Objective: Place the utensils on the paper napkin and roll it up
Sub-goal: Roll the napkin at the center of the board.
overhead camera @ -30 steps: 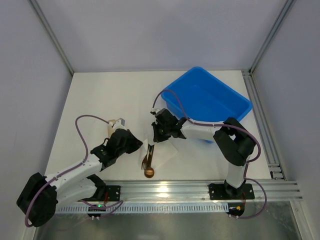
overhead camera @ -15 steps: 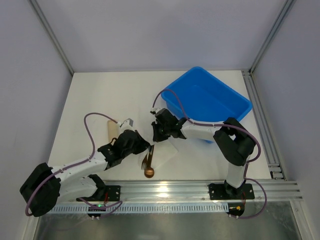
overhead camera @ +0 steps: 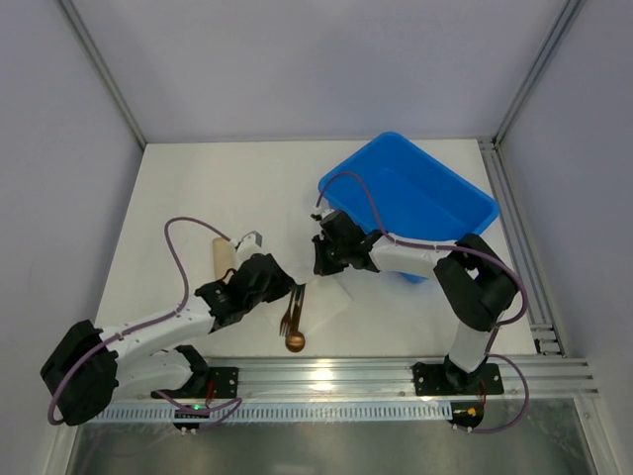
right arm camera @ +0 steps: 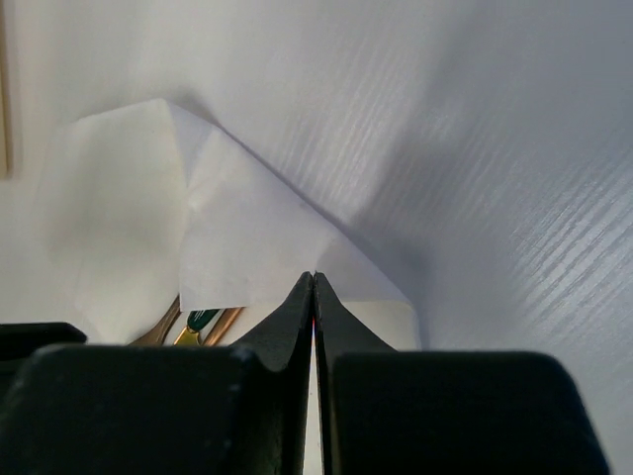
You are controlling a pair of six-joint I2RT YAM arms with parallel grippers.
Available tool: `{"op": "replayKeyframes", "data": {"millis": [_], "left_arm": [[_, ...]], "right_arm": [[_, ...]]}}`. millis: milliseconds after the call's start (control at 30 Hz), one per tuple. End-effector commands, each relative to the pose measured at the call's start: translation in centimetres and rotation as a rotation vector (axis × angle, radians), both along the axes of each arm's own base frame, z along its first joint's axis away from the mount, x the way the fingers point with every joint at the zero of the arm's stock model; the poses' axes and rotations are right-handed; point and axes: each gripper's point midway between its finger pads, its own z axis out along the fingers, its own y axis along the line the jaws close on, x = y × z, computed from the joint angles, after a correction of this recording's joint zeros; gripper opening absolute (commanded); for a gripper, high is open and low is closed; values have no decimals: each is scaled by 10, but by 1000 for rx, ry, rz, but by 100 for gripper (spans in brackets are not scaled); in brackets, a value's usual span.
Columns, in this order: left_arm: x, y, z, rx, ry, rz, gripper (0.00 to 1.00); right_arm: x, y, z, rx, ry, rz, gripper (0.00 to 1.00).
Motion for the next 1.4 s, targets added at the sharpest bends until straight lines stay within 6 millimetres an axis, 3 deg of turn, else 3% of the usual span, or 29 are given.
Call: {"op": "replayKeyframes", "data": {"millis": [0, 33, 133, 233, 400, 500, 533, 767, 1200, 1367], "left_arm": [[9, 33, 24, 120, -55, 121, 23], [11, 43, 28, 139, -78, 156, 32], [2, 69, 35, 167, -90, 217, 43], [-13, 91, 23, 230, -23, 258, 54], [-29, 93, -8, 176, 107, 287, 61], [-27, 92, -13, 138, 108, 307, 69], [-27, 94, -16, 143, 115, 315, 77], [-27, 99, -33, 69, 161, 362, 81], [-12, 93, -34, -207, 110, 434, 81], [-14, 96, -47, -248, 127, 476, 80]], "right_arm": [[6, 5, 21, 47, -65, 14, 4], [6, 4, 22, 51, -65, 15, 4], [6, 6, 27, 62, -71, 15, 4], [6, 8, 31, 70, -74, 21, 4], [8, 10, 30, 74, -73, 23, 4], [7, 11, 29, 76, -71, 27, 4], [7, 10, 28, 73, -70, 28, 4], [8, 11, 26, 68, -67, 31, 4], [8, 11, 26, 67, -66, 31, 4], [8, 12, 28, 68, -69, 31, 4]]}}
